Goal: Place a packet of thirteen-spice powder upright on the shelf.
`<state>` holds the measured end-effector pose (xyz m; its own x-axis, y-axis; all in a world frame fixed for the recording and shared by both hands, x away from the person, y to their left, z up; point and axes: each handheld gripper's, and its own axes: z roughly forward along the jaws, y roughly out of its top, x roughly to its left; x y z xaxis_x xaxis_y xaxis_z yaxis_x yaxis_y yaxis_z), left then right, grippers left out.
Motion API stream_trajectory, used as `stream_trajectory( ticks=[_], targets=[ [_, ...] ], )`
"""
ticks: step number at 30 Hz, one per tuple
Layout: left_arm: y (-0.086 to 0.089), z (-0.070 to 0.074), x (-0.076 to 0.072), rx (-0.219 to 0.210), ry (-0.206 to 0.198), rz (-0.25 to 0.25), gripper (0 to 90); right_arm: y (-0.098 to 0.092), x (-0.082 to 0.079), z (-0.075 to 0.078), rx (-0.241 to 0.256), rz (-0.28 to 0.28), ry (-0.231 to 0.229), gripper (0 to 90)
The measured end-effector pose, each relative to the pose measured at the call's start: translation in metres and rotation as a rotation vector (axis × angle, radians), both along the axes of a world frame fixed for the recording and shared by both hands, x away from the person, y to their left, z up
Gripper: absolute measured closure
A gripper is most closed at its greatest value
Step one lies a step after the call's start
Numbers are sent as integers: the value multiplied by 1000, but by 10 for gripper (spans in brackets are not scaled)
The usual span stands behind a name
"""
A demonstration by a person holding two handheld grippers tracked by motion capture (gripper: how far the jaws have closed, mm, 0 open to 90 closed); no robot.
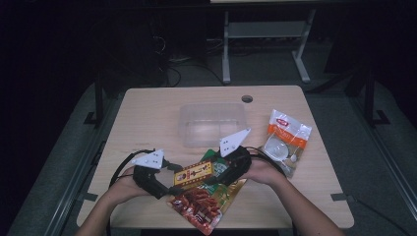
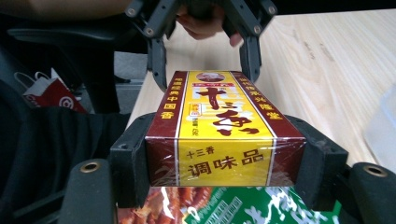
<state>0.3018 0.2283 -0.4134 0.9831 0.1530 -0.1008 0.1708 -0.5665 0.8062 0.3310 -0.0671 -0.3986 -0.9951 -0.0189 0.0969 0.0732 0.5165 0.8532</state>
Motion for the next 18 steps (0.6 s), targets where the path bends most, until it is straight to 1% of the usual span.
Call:
stream_trajectory(
  ticks=[1, 2, 3, 4, 5, 6, 7, 8, 9, 10, 11, 12, 13, 15, 17, 18],
  targets=[
    [3, 1, 0, 1, 4, 17, 204, -1, 1, 0, -4, -9, -2, 320],
    [6, 1, 0, -1, -2, 26, 198, -3, 1, 1, -9, -17, -4, 320],
    [10, 1, -1, -2, 7, 42, 198, -5, 2, 1, -9, -19, -11, 319],
    [15, 0, -2, 2, 9, 58, 198, -6, 1, 2, -11, -30, 2, 319],
    [17, -1, -2, 7, 9, 67, 198, -8, 1, 2, -18, -35, -19, 319],
    [20, -3, -3, 19, 6, 82, 198, -9, 0, 2, -23, -39, -16, 319],
    [23, -5, -4, 33, 6, 109, 198, -10, 1, 3, -28, -40, -20, 319],
    [26, -7, -5, 46, 9, 140, 199, -11, 0, 3, -34, -45, -13, 319],
    [28, -8, -5, 62, 8, 155, 199, -12, 1, 3, -37, -45, -13, 319],
    [30, -9, -7, 60, 27, 182, 199, -13, 1, 3, -40, -47, -12, 319],
    [32, -10, -7, 64, 31, 216, 200, -15, 0, 3, -46, -54, -6, 319],
    [33, -11, -8, 64, 47, 249, 199, -16, 0, 4, -51, -57, -8, 319],
    [33, -13, -11, 67, 41, 279, 199, -17, 1, 4, -53, -64, -11, 319],
    [35, -15, -16, 108, 18, 347, 199, -18, 0, 5, -67, -82, -11, 319],
    [40, -17, -19, 150, -2, 395, 199, -20, 2, 8, -79, -95, -19, 319],
    [43, -19, -21, 157, -2, 419, 199, -20, 2, 8, -79, -95, -19, 319]
  ],
)
